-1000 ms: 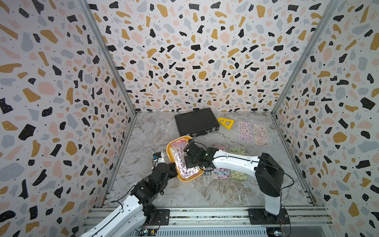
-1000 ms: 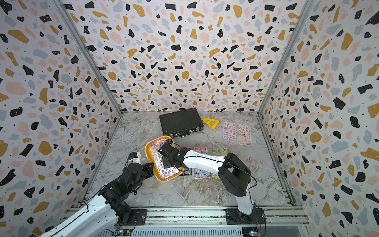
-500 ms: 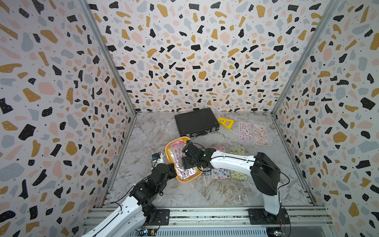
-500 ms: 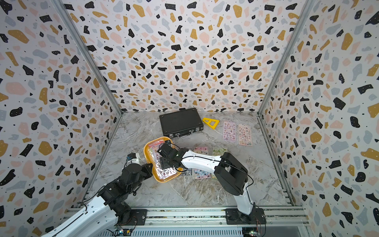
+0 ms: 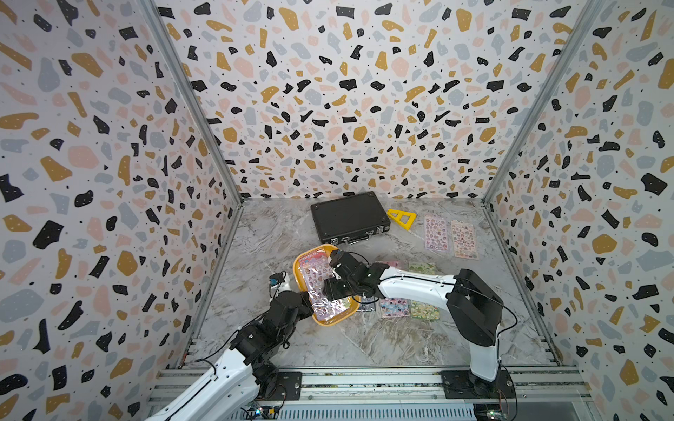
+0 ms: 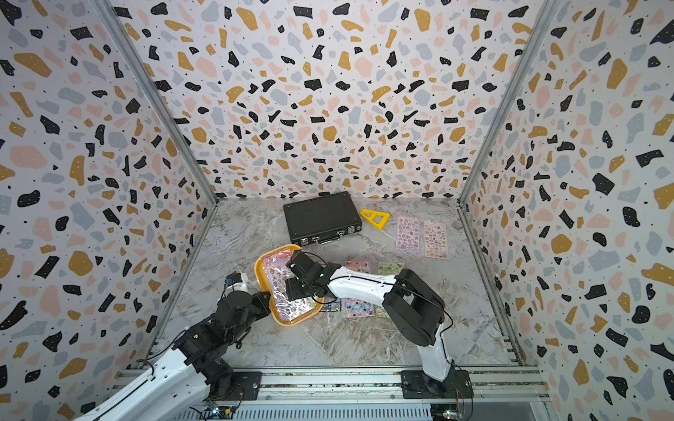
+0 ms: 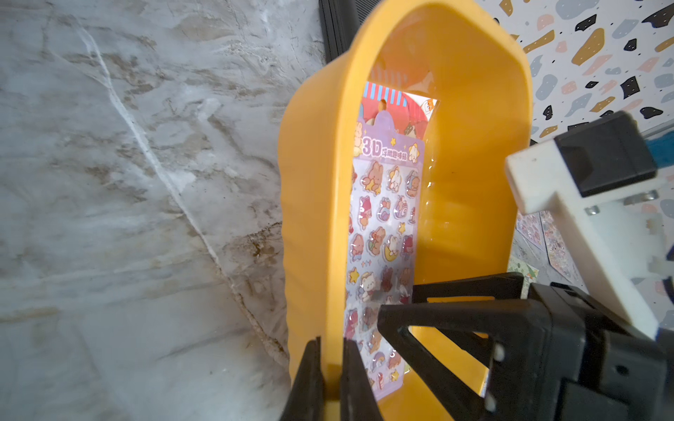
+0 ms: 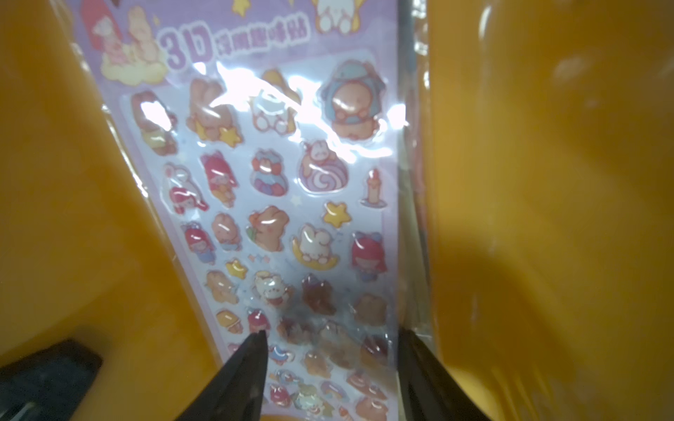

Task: Take the stickers out of the storage box
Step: Pick up the sticker from the storage box.

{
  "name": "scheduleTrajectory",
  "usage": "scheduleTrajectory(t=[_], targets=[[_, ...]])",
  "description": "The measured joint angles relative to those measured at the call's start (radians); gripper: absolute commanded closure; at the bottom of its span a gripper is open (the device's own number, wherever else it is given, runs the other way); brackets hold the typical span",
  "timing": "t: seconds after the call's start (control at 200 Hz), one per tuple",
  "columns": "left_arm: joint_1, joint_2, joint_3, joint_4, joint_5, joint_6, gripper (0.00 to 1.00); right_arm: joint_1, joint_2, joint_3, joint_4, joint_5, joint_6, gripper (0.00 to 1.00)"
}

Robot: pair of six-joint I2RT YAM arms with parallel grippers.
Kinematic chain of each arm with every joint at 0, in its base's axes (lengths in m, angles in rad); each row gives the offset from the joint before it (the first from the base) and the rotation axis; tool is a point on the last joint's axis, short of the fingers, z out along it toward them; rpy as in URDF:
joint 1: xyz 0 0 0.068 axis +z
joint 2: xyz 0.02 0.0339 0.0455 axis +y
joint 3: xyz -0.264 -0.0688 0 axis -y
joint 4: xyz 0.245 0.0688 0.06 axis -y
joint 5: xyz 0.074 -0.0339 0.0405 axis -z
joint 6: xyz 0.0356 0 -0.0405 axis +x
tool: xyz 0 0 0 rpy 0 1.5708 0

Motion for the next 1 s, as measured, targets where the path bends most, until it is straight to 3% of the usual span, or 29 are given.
scheduleTrajectory(t=[0.501,0.996], targets=[[0.0,-0.006,0.0,-0.007,-0.004,-0.001,1.0,-0.074,-0.132,-0.168,0.073,-0.245,0.04,0.58],[0.0,-0.01,0.0,-0.021,-0.024,-0.014,1.0,-0.097,-0.139,-0.246,0.241,-0.413,0.065,0.76]])
